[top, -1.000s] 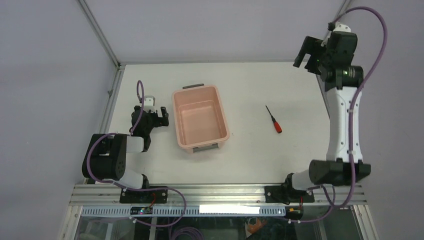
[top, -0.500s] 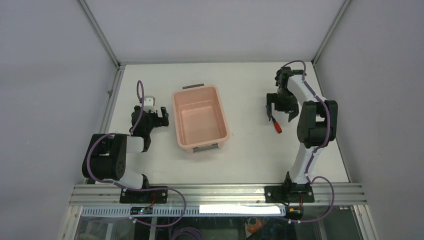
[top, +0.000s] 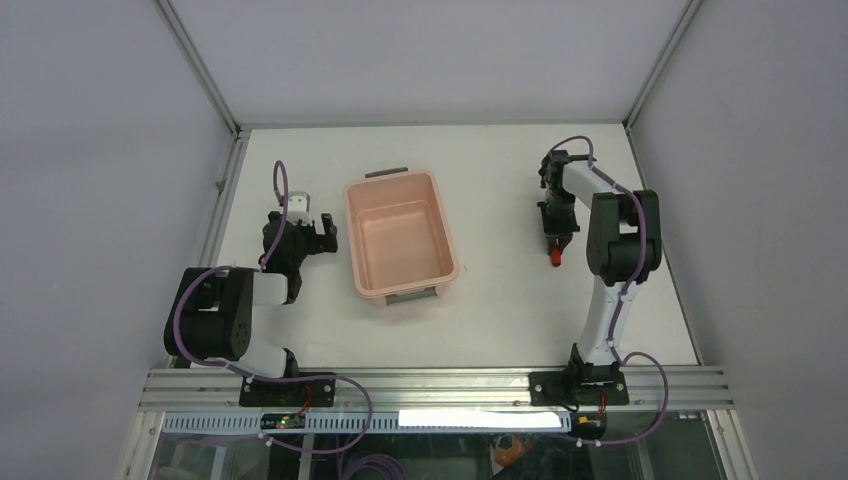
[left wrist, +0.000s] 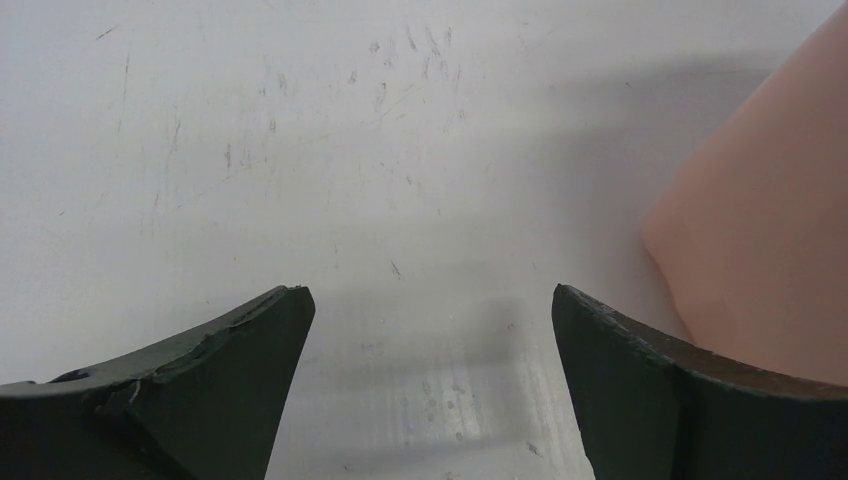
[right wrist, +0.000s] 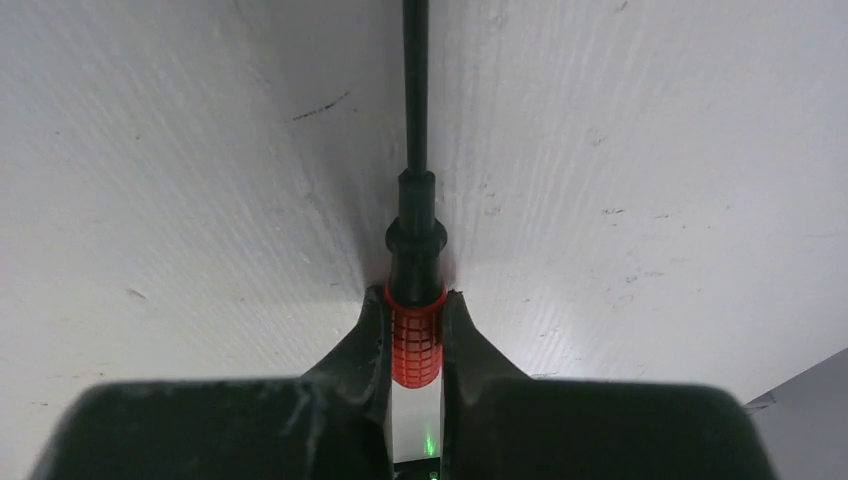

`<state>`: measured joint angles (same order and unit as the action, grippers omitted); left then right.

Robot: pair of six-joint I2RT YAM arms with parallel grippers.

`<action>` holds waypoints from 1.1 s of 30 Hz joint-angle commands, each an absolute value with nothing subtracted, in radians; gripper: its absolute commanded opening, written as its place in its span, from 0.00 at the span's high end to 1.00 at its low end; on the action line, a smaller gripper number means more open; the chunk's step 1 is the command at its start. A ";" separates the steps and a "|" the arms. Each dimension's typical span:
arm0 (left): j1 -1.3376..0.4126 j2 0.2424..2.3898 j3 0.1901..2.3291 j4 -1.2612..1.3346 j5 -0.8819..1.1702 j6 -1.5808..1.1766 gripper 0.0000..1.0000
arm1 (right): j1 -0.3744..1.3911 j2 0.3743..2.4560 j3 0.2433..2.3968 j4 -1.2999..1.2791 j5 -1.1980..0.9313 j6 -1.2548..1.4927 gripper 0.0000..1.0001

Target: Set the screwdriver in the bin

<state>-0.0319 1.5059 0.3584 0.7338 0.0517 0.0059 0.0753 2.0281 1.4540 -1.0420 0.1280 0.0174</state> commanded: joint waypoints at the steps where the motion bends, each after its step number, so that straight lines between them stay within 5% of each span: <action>1: -0.035 1.506 0.383 0.804 0.045 -0.012 0.01 | 0.078 1.986 1.460 -0.984 0.136 -0.022 1.00; 18: -0.035 1.507 0.382 0.807 0.046 -0.012 0.01 | 0.102 1.929 2.169 -1.743 0.144 0.281 1.00; 23: -0.035 1.507 0.382 0.807 0.044 -0.012 0.01 | 0.193 1.943 2.318 -1.753 0.073 0.391 1.00; 33: -0.035 1.506 0.382 0.805 0.045 -0.012 0.01 | 0.677 2.078 2.574 -1.512 -0.075 0.570 1.00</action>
